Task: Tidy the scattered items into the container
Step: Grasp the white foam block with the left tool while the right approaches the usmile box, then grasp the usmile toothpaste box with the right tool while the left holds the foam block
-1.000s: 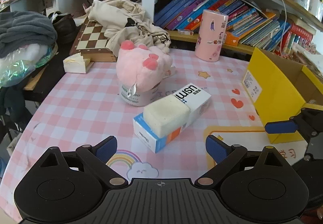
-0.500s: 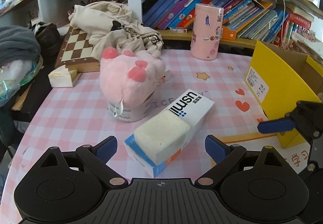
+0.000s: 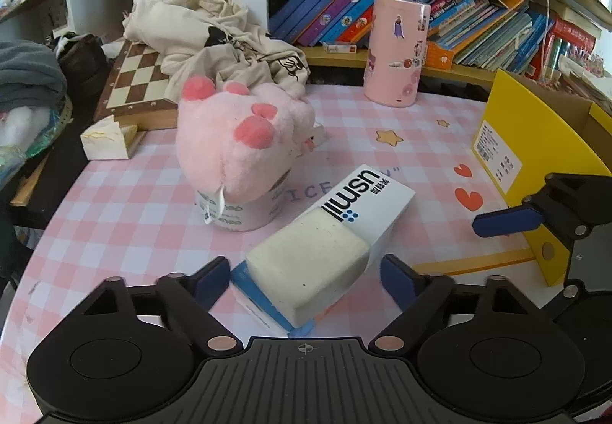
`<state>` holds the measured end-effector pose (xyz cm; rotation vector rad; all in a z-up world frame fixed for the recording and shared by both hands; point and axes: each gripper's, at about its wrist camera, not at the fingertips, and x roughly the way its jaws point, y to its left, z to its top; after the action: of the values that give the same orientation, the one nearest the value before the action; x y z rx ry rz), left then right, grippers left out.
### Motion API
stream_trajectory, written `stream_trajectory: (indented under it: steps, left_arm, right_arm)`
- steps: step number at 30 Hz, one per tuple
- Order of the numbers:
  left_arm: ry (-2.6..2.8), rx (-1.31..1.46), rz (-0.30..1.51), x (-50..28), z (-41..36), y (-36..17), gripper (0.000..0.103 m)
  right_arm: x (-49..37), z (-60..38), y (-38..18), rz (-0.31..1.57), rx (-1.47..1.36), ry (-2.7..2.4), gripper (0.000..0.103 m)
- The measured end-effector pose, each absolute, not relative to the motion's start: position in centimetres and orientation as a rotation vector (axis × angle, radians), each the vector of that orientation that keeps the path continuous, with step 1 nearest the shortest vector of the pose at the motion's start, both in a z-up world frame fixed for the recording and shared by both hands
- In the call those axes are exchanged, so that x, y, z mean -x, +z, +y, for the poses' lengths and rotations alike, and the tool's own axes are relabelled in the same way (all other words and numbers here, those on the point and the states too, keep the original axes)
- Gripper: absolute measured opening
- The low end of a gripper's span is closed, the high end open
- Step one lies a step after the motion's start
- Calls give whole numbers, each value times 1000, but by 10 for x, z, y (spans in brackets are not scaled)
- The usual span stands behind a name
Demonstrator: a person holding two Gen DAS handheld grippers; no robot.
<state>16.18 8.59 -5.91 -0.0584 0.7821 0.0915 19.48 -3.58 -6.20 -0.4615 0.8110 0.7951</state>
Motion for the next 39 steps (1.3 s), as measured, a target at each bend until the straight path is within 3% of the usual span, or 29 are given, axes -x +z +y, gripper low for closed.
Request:
stream_trajectory:
  steps: [2,9,16,24,31,39]
  left_arm:
    - [87,66,776,-161,88,-59,62]
    - [88,111,758,-156,97,-56,50]
    - [180,224,726,-136,123,-46,48]
    - [271,275,695,-116,142,-39,48]
    - [331,296,680,-105,153,-37,48]
    - [348,302,665,-98,156,-35,48]
  right_arm:
    - [-195,-34,-62,804,472,803,103]
    - [-206,-24,-61,783,500,824,103]
    - [-234,-7,-61,799,485,830,103]
    - [-266,-2,-65,949,328,890,103]
    - [-243,0,-68,1051,276,1020,103]
    - [-224,1,-55,852,481,1026,103]
